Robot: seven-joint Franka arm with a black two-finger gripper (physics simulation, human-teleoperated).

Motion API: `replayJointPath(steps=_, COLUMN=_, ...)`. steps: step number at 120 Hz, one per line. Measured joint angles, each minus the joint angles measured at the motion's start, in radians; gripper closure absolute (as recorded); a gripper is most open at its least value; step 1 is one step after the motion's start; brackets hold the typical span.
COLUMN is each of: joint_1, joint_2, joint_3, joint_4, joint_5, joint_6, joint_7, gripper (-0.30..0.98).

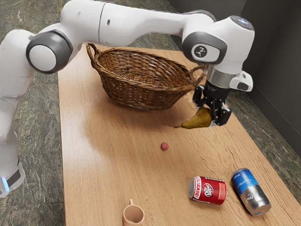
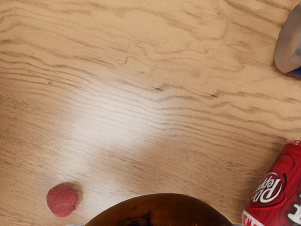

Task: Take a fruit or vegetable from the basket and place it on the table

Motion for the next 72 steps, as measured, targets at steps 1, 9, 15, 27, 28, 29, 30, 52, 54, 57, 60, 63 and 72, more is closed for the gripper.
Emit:
replayJointPath(steps=1, joint_1=0.0, joint_2=0.007, joint_3=0.002, joint_4=0.002, joint_5=0.002, joint_6=0.01, joint_7=0.001, gripper=0.34)
replayJointPath(steps=9, joint_1=0.005, joint_2=0.058, joint_3=0.015, joint_4=0.03, joint_5=0.012, joint_6=0.076, joint_7=0.007, gripper=0.34)
replayJointPath(steps=15, joint_1=0.006, joint_2=0.09, joint_3=0.028, joint_4=0.043, joint_5=0.018, joint_6=0.116, joint_7=0.011, gripper=0.33)
replayJointPath(steps=27, joint_1=0.007, joint_2=0.156, joint_3=0.04, joint_4=0.051, joint_5=0.024, joint_6=0.178, joint_7=0.017, gripper=0.34)
replayJointPath(steps=28, joint_1=0.007, joint_2=0.16, joint_3=0.042, joint_4=0.051, joint_5=0.024, joint_6=0.182, joint_7=0.018, gripper=0.34)
replayJointPath(steps=29, joint_1=0.007, joint_2=0.164, joint_3=0.043, joint_4=0.051, joint_5=0.025, joint_6=0.186, joint_7=0.018, gripper=0.34)
replayJointPath(steps=30, joint_1=0.007, joint_2=0.167, joint_3=0.045, joint_4=0.051, joint_5=0.025, joint_6=0.19, joint_7=0.019, gripper=0.34)
replayJointPath(steps=52, joint_1=0.004, joint_2=0.193, joint_3=0.06, joint_4=0.05, joint_5=0.023, joint_6=0.232, joint_7=0.031, gripper=0.16)
replayJointPath(steps=54, joint_1=0.004, joint_2=0.192, joint_3=0.061, joint_4=0.05, joint_5=0.022, joint_6=0.229, joint_7=0.031, gripper=0.15)
replayJointPath(steps=57, joint_1=0.005, joint_2=0.186, joint_3=0.063, joint_4=0.052, joint_5=0.022, joint_6=0.215, joint_7=0.033, gripper=0.13)
replayJointPath(steps=60, joint_1=0.005, joint_2=0.171, joint_3=0.063, joint_4=0.068, joint_5=0.023, joint_6=0.187, joint_7=0.034, gripper=0.11)
replayJointPath(steps=63, joint_1=0.002, joint_2=0.126, joint_3=0.067, joint_4=0.108, joint_5=0.024, joint_6=0.129, joint_7=0.034, gripper=0.09)
replayJointPath(steps=72, joint_1=-0.048, joint_2=-0.101, joint_3=0.152, joint_4=0.141, joint_5=0.036, joint_6=-0.067, joint_7=0.025, gripper=0.06)
